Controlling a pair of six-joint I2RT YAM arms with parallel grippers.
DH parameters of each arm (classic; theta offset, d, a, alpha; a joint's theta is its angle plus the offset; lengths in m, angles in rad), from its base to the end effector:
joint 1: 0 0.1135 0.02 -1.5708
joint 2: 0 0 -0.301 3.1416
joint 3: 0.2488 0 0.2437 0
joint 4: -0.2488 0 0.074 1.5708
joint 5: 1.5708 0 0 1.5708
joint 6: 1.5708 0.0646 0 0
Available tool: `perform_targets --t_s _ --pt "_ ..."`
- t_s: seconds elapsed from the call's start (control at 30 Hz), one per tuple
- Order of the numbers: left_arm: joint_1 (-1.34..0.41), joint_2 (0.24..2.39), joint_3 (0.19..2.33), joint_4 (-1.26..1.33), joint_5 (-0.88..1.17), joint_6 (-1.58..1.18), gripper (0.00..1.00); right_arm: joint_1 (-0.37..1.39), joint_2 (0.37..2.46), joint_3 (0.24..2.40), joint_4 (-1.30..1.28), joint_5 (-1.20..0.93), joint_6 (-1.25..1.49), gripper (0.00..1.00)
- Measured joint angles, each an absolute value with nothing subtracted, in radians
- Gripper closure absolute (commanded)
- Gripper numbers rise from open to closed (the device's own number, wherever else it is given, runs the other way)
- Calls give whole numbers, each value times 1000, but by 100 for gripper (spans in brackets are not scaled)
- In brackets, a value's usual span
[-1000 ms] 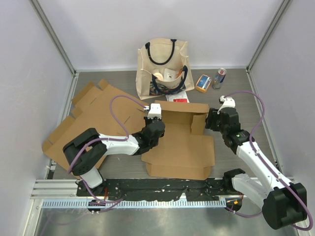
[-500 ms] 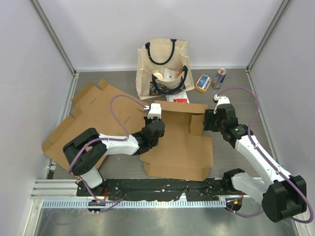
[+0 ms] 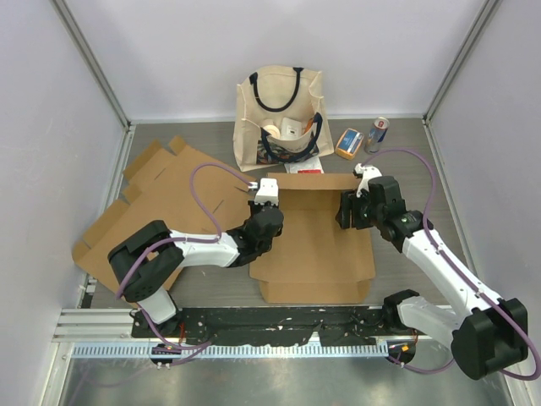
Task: Fold the paper box
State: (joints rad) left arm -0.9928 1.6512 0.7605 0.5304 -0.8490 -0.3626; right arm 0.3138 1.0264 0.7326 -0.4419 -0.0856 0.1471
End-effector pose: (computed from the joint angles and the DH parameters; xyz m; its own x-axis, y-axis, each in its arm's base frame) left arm 0.2310 -0.2654 0.2265 -0.2403 -0.0606 -0.9688 0.0903 0.9923 -0.0845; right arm 0.1982 0.0701 0.2672 -0.6854 -0.0689 -0.7249 -0.2703 0.9485 0.1654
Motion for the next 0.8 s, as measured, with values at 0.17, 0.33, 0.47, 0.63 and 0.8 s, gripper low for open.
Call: perform_targets --t_s 0.17,0.33,0.47,0.63,0.8 --pt "-993 1651 760 531 -847 -363 100 315 1026 735 -444 -41 154 35" --pt "-993 1651 760 530 -847 -362 100 315 993 792 -495 30 199 34" --pt "-993 1651 760 531 -846 -362 100 315 836 865 -512 115 255 29" --pt "-993 1651 760 532 -843 -362 100 305 810 1058 -570 380 271 30" --pt "-993 1651 760 533 -841 -362 100 301 941 1057 -648 430 232 34"
